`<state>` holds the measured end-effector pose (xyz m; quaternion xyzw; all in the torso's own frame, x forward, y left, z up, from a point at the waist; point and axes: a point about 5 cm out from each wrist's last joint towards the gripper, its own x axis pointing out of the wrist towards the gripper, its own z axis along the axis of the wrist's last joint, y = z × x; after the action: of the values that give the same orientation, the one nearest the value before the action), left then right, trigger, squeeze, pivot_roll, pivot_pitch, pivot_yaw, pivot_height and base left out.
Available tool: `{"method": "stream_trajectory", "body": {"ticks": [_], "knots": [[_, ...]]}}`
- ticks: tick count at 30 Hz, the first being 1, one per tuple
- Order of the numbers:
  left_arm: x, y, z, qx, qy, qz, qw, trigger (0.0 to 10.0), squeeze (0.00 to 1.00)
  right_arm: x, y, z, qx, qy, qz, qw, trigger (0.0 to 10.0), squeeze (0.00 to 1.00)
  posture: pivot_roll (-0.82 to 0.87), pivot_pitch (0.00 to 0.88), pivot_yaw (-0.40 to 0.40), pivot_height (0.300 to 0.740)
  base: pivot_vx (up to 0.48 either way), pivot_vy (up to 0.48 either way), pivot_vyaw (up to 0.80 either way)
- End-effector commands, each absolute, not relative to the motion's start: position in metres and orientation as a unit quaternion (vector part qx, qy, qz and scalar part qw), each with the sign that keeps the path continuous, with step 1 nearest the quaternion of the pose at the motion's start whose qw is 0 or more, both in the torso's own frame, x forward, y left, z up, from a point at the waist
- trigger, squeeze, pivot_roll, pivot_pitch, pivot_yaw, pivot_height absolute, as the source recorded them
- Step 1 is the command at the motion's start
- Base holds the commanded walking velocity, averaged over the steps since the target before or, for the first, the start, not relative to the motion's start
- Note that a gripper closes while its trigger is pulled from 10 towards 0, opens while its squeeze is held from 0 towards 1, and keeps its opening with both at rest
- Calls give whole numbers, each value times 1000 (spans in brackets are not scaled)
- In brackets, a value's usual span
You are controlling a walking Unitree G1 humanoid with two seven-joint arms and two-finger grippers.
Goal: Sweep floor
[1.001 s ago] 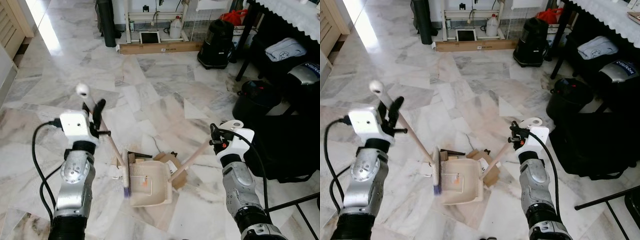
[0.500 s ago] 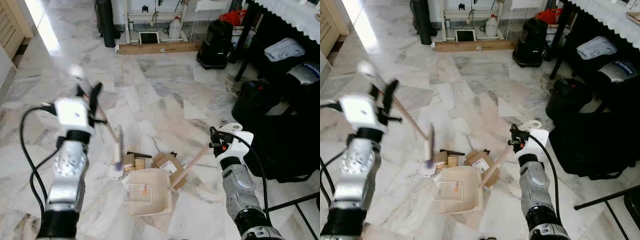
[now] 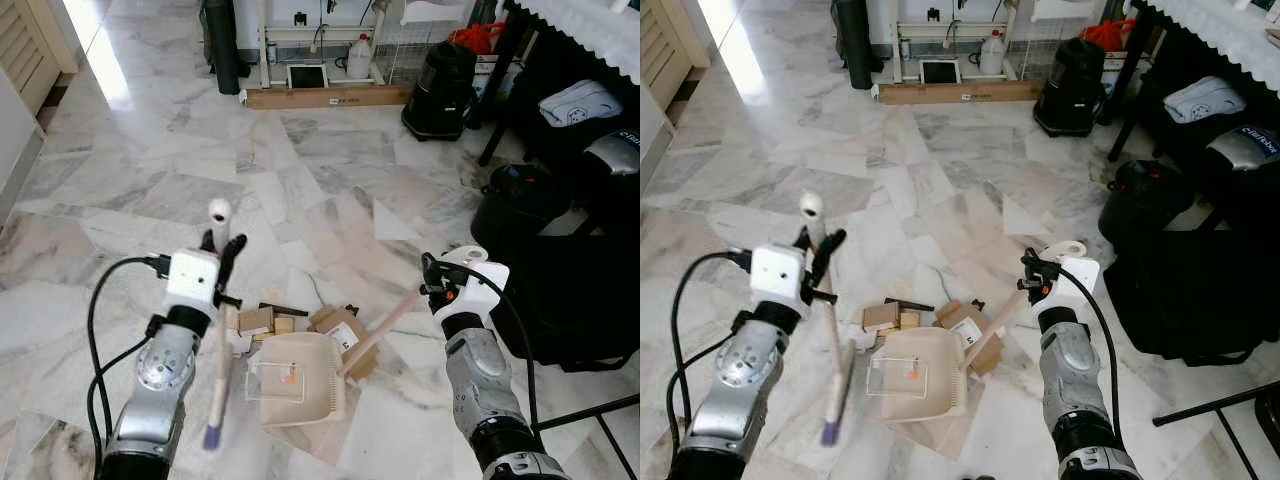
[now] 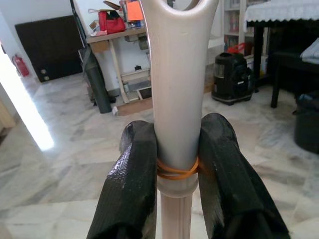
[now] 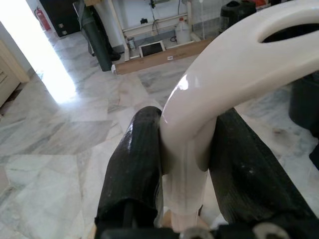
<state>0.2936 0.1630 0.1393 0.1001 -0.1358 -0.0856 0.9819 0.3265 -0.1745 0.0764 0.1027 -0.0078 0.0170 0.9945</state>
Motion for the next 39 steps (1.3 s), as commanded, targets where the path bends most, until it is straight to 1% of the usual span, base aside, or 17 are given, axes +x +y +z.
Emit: {"method": "stream_trajectory", "body": {"ticks": [1,4,6,11,14,16,19,20,24,28,30,35,39], "knots": [[295,158,148,84,-153,-95,980,10000,0,333,-178,92,108,-43,10,993,10000,0,41,96,-53,740,0,0,0],[296,157,152,50,-159,-92,982,10000,0,333,-178,93,107,-43,10,993,10000,0,40,96,-52,740,0,0,0],[298,161,157,26,-165,-79,983,10000,0,333,-177,93,108,-44,9,993,10000,0,41,97,-51,740,0,0,0],[299,165,159,11,-162,-71,984,10000,0,333,-177,93,108,-43,9,993,10000,0,44,98,-50,740,0,0,0],[299,167,160,17,-166,-64,984,10000,0,334,-177,94,107,-44,7,993,10000,0,44,98,-50,740,0,0,0],[299,169,162,35,-172,-53,983,10000,0,335,-178,95,105,-46,4,993,10000,0,44,98,-50,740,0,0,0],[300,173,166,71,-187,-29,979,10000,0,336,-184,99,94,-57,-19,994,10000,0,44,99,-50,740,0,0,0],[299,174,169,86,-199,-21,976,10000,0,337,-190,103,86,-72,-46,993,10000,0,43,99,-51,740,0,0,0],[299,170,167,111,-200,-32,973,10000,0,336,-202,114,79,-106,-85,988,10000,0,44,100,-49,740,0,0,0],[298,168,161,103,-194,-29,975,10000,0,335,-207,122,49,-130,-102,985,10000,0,42,99,-48,740,0,0,0],[298,169,157,95,-189,-15,977,10000,0,333,-209,130,4,-150,-103,983,10000,0,37,94,-49,740,0,0,0],[300,167,155,91,-188,-16,978,10000,0,332,-210,134,-1,-162,-97,982,10000,0,37,83,-48,740,0,0,0],[300,165,152,87,-186,-18,979,10000,0,330,-204,134,6,-164,-78,983,10000,0,36,68,-48,740,0,0,0]]}}
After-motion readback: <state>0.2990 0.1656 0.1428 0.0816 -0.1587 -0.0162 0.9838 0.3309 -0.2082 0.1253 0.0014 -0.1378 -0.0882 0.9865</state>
